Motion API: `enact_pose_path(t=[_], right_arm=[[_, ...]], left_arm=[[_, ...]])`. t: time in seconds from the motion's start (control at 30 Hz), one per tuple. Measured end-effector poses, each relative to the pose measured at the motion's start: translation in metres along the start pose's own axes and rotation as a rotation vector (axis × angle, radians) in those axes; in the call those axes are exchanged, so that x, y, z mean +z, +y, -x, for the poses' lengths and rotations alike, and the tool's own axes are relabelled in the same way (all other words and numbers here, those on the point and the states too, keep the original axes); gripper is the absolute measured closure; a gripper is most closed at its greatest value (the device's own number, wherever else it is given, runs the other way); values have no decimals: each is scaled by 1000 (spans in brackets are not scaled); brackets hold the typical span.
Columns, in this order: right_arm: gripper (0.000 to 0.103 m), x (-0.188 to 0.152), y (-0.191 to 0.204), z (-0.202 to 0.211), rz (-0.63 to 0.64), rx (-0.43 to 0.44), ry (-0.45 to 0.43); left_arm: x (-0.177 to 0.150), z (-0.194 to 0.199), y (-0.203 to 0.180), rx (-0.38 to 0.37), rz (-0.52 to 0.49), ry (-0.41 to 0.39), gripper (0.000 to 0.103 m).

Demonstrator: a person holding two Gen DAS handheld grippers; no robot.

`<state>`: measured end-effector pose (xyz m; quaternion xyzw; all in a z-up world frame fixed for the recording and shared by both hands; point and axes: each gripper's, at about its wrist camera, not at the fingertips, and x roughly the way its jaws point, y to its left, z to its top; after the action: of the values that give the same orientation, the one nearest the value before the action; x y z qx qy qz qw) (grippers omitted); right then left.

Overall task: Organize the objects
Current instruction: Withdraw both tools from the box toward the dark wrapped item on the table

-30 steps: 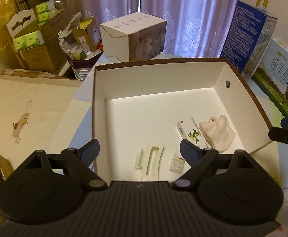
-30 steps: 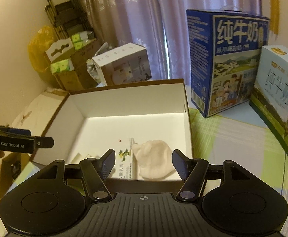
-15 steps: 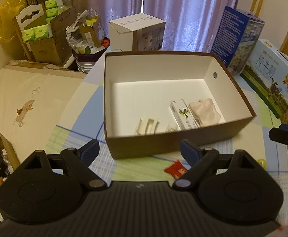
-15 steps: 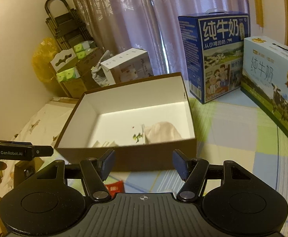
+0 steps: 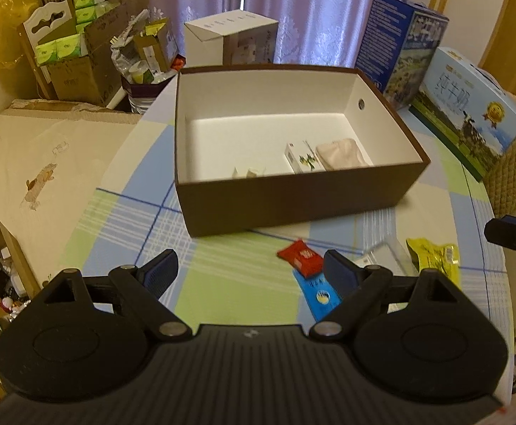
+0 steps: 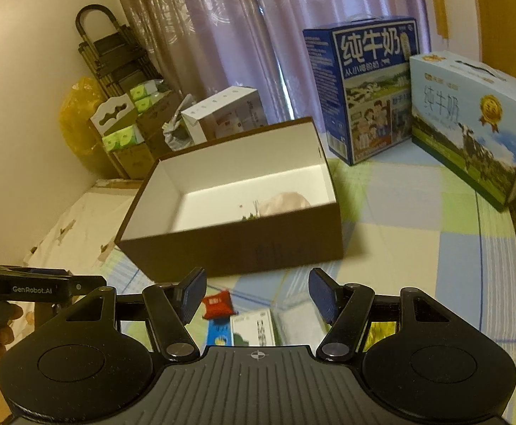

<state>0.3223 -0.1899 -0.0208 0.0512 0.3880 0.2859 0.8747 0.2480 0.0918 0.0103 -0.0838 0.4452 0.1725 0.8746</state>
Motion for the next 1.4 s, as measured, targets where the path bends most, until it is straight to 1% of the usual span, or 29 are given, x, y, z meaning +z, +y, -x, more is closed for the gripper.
enact_pose_path(t=[0.17, 0.37, 0.6, 0.73, 0.97, 1.13, 1.4], right_arm=[[42, -16, -7, 7, -35, -7, 28], [42, -37, -16, 10, -67, -34, 66], [42, -56, -21, 12, -79, -68, 105], [42, -65, -21, 9, -58, -97, 127], [42, -87, -23, -1, -56, -112, 184], [42, -104, -21, -14, -21, -136, 228], [42, -120, -18, -32, 28, -138, 245]], left_arm=[[-16, 0, -5, -4, -11, 22, 16], [-34, -8, -13, -23, -28, 72, 16], [-48, -16, -22, -36, -50, 111, 16], [-55, -22, -25, -38, -56, 133, 16], [-67, -32, -22, -32, -52, 172, 16], [-71, -39, -18, -31, -43, 180, 16], [-75, -46, -17, -28, -46, 192, 16]])
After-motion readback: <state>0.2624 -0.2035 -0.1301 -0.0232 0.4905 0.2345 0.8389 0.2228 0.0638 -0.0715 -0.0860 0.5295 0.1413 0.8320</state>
